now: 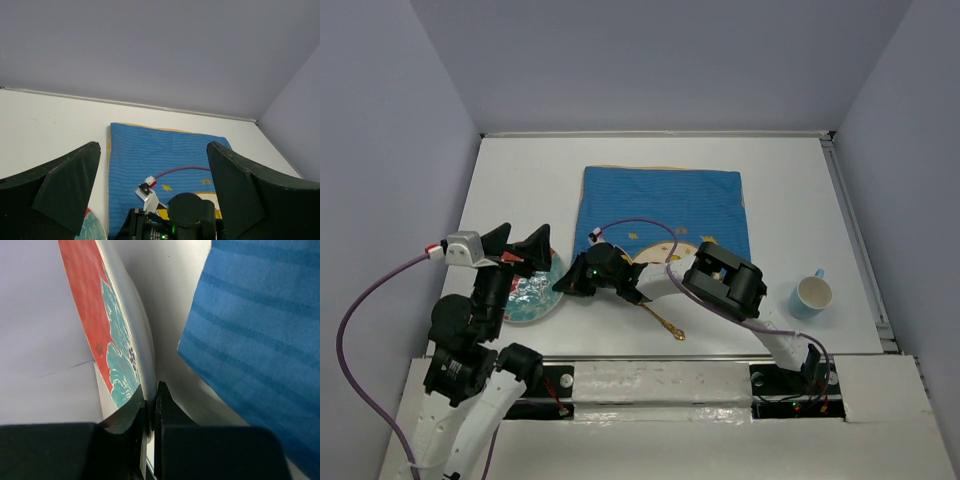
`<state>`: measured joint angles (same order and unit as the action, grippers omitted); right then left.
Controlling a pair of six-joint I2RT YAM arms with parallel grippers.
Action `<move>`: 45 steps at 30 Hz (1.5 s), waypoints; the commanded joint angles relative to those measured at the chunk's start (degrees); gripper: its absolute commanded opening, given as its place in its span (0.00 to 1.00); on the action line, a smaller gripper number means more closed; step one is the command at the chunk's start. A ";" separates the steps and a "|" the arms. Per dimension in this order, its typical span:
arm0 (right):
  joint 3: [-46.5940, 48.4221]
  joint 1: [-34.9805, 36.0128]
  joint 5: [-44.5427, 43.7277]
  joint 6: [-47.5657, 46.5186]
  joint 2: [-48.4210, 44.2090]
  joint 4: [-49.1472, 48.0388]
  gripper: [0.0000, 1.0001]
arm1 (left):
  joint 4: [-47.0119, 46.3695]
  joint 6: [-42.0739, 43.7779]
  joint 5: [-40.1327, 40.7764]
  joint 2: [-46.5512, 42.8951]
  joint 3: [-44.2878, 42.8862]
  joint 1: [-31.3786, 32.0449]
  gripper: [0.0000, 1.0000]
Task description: Set the dinner table for one person
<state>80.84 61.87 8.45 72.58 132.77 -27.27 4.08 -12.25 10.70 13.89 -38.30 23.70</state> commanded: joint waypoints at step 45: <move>-32.06 -43.15 21.35 -10.87 -33.99 -9.30 0.00 | -1.70 0.12 5.56 0.70 -0.10 0.82 0.99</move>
<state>47.20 19.44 25.63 60.14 98.83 -23.64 4.78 -12.49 16.97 13.74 -38.26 24.08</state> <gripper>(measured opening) 0.133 0.989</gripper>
